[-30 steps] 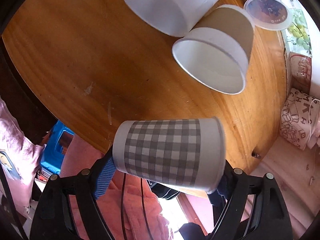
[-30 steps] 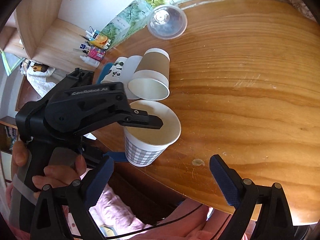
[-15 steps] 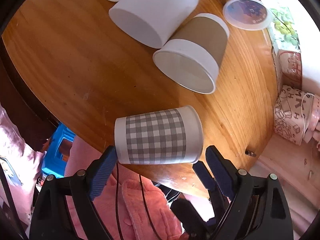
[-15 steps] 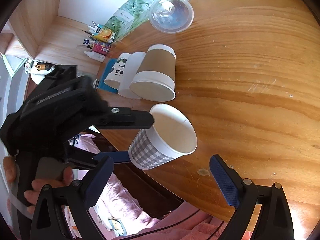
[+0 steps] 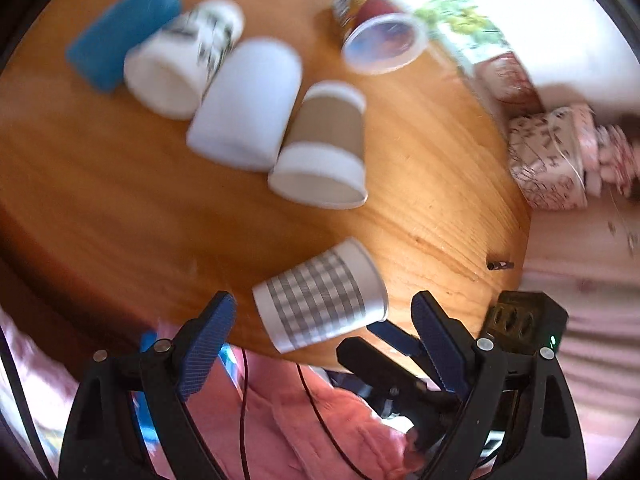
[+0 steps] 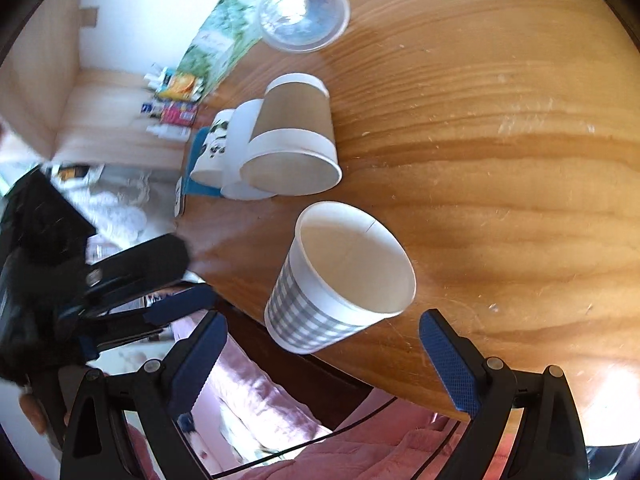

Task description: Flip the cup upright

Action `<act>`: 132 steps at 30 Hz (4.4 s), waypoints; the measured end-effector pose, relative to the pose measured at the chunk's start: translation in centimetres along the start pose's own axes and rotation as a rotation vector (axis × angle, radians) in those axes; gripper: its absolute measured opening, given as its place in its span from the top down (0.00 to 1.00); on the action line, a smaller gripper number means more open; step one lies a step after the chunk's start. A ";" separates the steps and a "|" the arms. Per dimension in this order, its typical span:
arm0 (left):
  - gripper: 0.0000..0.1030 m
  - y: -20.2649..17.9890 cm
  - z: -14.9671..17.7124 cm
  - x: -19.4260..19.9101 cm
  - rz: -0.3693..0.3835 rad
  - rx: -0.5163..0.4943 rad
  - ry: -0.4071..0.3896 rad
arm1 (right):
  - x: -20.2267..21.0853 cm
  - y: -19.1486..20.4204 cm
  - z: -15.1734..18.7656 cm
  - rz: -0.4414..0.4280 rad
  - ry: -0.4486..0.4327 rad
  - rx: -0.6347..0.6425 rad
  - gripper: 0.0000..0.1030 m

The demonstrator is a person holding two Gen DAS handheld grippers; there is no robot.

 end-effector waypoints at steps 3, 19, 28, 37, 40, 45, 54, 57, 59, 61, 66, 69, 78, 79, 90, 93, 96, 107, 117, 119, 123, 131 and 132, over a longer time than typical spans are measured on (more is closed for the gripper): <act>0.11 -0.1 -0.4 1.5 0.005 -0.100 -0.061 | -0.2 0.0 0.3 -0.007 -0.028 -0.077 0.05; 0.12 2.0 -1.1 6.7 -0.047 -0.554 -0.511 | -1.1 1.3 1.7 0.153 -0.353 -0.334 0.05; 0.12 2.9 -0.9 7.4 -0.124 -0.774 -0.674 | -1.5 1.4 1.5 0.269 -0.460 -0.392 0.05; 0.12 3.1 -0.4 6.9 -0.159 -0.939 -0.688 | -2.0 2.2 0.8 0.366 -0.544 -0.363 0.11; 0.12 3.4 -0.6 6.8 -0.170 -0.949 -0.680 | -2.2 2.2 0.5 0.380 -0.547 -0.365 0.17; 0.12 4.0 -0.8 7.0 -0.166 -0.964 -0.671 | -2.5 2.1 0.4 0.392 -0.551 -0.367 0.28; 0.11 4.1 -0.8 7.1 -0.189 -0.983 -0.661 | -1.1 3.1 0.6 0.428 -0.614 -0.325 0.28; 0.11 4.1 -0.8 7.4 -0.201 -0.978 -0.669 | -0.1 3.9 0.7 0.461 -0.654 -0.279 0.28; 0.11 4.1 -0.7 7.6 -0.196 -0.973 -0.672 | 0.3 4.4 0.8 0.488 -0.675 -0.246 0.28; 0.11 4.3 -0.7 7.7 -0.195 -0.967 -0.674 | 0.6 4.8 0.9 0.514 -0.688 -0.210 0.28; 0.11 4.8 -0.6 7.9 -0.208 -0.944 -0.672 | 0.3 6.4 1.2 0.588 -0.704 -0.097 0.28; 0.11 5.2 -0.7 8.0 -0.213 -0.921 -0.669 | -0.7 7.3 1.4 0.641 -0.678 -0.015 0.28; 0.11 7.1 -1.6 9.0 -0.231 -0.801 -0.668 | -4.1 9.5 2.1 0.660 -0.554 0.116 0.22; 0.11 7.3 -1.7 9.2 -0.231 -0.787 -0.665 | -4.1 9.7 2.2 0.660 -0.547 0.120 0.22; 0.11 9.4 -1.1 11.8 -0.296 -0.684 -0.643 | -0.9 11.8 4.6 0.662 -0.492 0.187 0.19; 0.11 9.3 -0.5 12.3 -0.275 -0.645 -0.606 | 1.1 13.0 5.5 0.655 -0.511 0.234 0.19; 0.11 8.8 0.2 13.1 -0.244 -0.600 -0.594 | 3.0 14.4 6.4 0.616 -0.539 0.259 0.18; 0.09 4.8 1.6 16.8 -0.154 -0.552 -0.688 | 9.4 19.0 7.8 0.494 -0.677 0.322 0.13; 0.03 4.4 3.2 20.9 -0.095 -0.421 -0.821 | 12.7 20.5 9.5 0.455 -0.804 0.324 0.13; 0.03 4.4 3.6 21.6 -0.124 -0.414 -0.869 | 13.2 21.1 10.0 0.466 -0.840 0.339 0.13; 0.00 4.2 4.1 22.7 -0.135 -0.411 -0.928 | 13.5 22.3 10.9 0.473 -0.903 0.385 0.13; 0.00 3.8 4.4 22.3 -0.180 -0.440 -0.939 | 13.2 23.1 11.2 0.508 -0.933 0.410 0.13; 0.00 3.7 4.5 22.2 -0.183 -0.446 -0.934 | 13.2 23.1 11.2 0.511 -0.936 0.406 0.13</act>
Point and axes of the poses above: each gripper's, at about its wrist camera, not at the fingertips, and x roughly against the way its jaws point, y to its left, z to its underside, the point moved 4 cm from there along -x, roughly the way its jaws point, and after that the axes turned 2 degrees about y, right-handed, at the moved point
